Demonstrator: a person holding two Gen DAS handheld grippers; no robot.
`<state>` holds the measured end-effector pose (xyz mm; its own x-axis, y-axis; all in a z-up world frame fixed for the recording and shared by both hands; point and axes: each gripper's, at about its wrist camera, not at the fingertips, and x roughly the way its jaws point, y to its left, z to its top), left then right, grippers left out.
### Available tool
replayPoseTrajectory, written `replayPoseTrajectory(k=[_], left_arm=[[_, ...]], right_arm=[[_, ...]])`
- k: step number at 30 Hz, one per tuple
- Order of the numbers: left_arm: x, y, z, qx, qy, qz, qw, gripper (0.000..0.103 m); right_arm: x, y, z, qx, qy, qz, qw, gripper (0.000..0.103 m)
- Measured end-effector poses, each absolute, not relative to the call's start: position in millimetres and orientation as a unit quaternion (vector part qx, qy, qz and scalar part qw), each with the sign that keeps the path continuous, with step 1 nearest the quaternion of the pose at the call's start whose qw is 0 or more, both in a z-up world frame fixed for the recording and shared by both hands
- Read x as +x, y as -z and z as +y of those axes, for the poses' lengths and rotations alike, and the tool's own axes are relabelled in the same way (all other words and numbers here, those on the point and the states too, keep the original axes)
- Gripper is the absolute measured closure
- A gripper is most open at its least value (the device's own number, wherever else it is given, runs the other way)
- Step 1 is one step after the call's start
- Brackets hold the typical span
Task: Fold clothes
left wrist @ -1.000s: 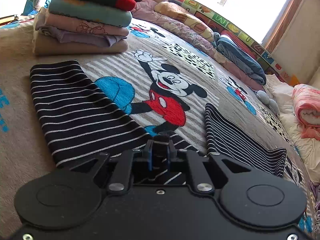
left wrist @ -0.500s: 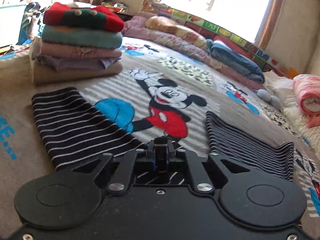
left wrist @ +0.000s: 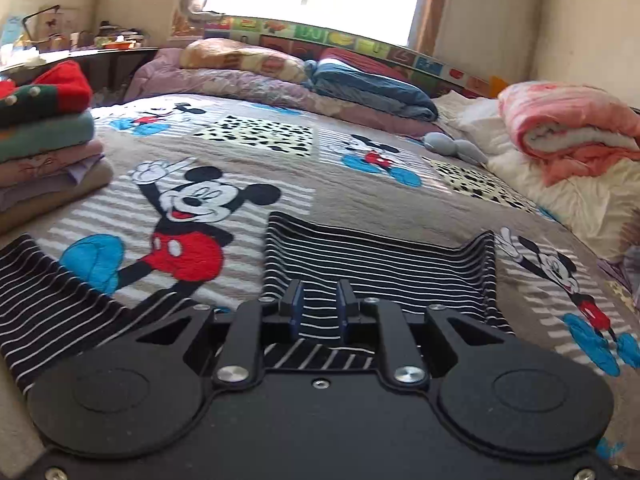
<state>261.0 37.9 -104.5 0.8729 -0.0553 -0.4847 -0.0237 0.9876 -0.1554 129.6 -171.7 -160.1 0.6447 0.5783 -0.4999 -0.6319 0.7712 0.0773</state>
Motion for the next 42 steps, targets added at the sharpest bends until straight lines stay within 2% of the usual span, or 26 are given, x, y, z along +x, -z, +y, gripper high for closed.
replayPoseTrajectory(k=[4, 10, 20, 23, 24, 26, 28, 33, 38, 42], left_arm=[[290.7, 100.6, -15.3, -0.030, 0.088, 0.268, 0.959, 0.081], [364.9, 105.3, -79.6, 0.012, 0.143, 0.308, 0.941, 0.081], [447.1, 120.0, -117.0, 0.041, 0.127, 0.361, 0.923, 0.081], [458.4, 126.3, -105.6, 0.008, 0.130, 0.375, 0.918, 0.084], [459.2, 126.3, -100.1, -0.002, 0.127, 0.374, 0.919, 0.097], [457.3, 122.5, -81.8, -0.051, 0.122, 0.364, 0.922, 0.097], [451.5, 120.7, -44.5, -0.164, 0.112, 0.346, 0.917, 0.097], [451.8, 154.9, 8.5, -0.332, 0.113, 0.351, 0.868, 0.097], [455.2, 173.5, 13.4, -0.378, 0.100, 0.368, 0.843, 0.097], [461.9, 170.2, 6.1, -0.363, 0.111, 0.371, 0.847, 0.097]], right_arm=[[132.4, 159.9, -173.4, -0.043, -0.340, 0.263, 0.902, 0.031], [134.2, 162.7, -176.0, -0.028, -0.347, 0.266, 0.899, 0.029], [136.5, 165.9, -179.0, -0.009, -0.359, 0.265, 0.895, 0.025], [138.0, 166.2, -181.1, -0.001, -0.363, 0.266, 0.893, 0.025], [138.0, 166.3, -181.3, 0.000, -0.363, 0.266, 0.893, 0.024], [138.3, 166.4, -181.3, 0.002, -0.364, 0.266, 0.892, 0.024], [138.8, 166.4, -181.4, 0.003, -0.365, 0.267, 0.892, 0.024], [138.3, 167.1, -180.3, 0.000, -0.364, 0.267, 0.892, 0.023], [138.9, 166.6, -182.4, 0.005, -0.365, 0.268, 0.891, 0.023], [138.0, 166.2, -183.0, 0.005, -0.365, 0.268, 0.892, 0.023]])
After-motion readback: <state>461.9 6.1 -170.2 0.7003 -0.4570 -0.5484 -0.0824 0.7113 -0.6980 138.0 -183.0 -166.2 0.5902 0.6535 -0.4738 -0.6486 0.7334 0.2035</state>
